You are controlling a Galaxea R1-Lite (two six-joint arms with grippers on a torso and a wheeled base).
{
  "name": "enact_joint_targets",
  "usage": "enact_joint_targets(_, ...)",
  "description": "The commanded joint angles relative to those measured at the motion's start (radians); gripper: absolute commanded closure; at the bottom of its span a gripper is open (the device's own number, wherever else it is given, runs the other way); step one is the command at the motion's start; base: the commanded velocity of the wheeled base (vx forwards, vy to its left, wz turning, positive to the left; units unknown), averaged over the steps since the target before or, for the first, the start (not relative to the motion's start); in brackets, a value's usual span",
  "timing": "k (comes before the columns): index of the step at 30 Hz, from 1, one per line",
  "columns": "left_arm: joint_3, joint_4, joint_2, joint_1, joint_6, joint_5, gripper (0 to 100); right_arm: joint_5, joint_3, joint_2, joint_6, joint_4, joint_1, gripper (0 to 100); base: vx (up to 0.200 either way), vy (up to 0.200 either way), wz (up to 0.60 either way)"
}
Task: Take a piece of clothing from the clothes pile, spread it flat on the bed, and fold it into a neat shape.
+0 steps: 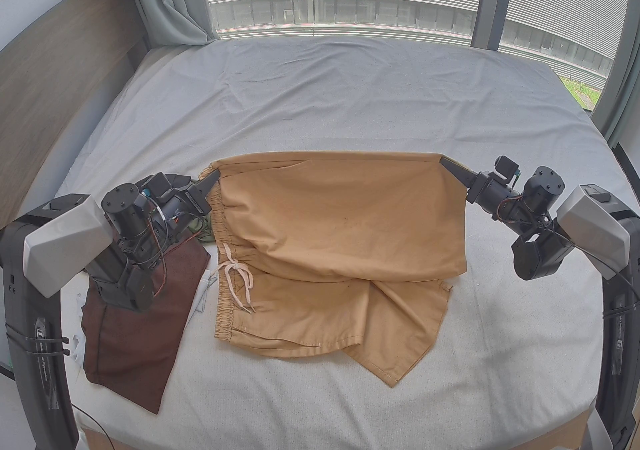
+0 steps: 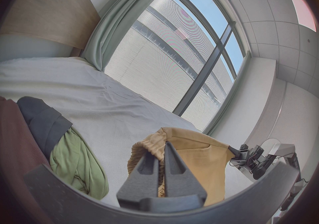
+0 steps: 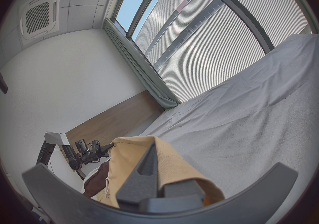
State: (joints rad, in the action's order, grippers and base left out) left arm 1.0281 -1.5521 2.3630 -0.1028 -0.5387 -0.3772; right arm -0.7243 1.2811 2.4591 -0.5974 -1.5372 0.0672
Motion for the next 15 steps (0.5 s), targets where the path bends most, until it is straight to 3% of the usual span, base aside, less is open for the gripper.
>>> enact_joint_targets(1,0.055,0.000,0.061,-0.006,-0.018,0.001,100,-0.001,0.110,0.098,-0.001,0.005,-0.001,100,0.000,0.000,0.00)
enact_joint_targets(15,0.162,0.001,0.128,-0.006,-0.066,0.037,100,-0.001,0.254,0.155,-0.036,0.054,0.008,100,0.000,0.000,0.00)
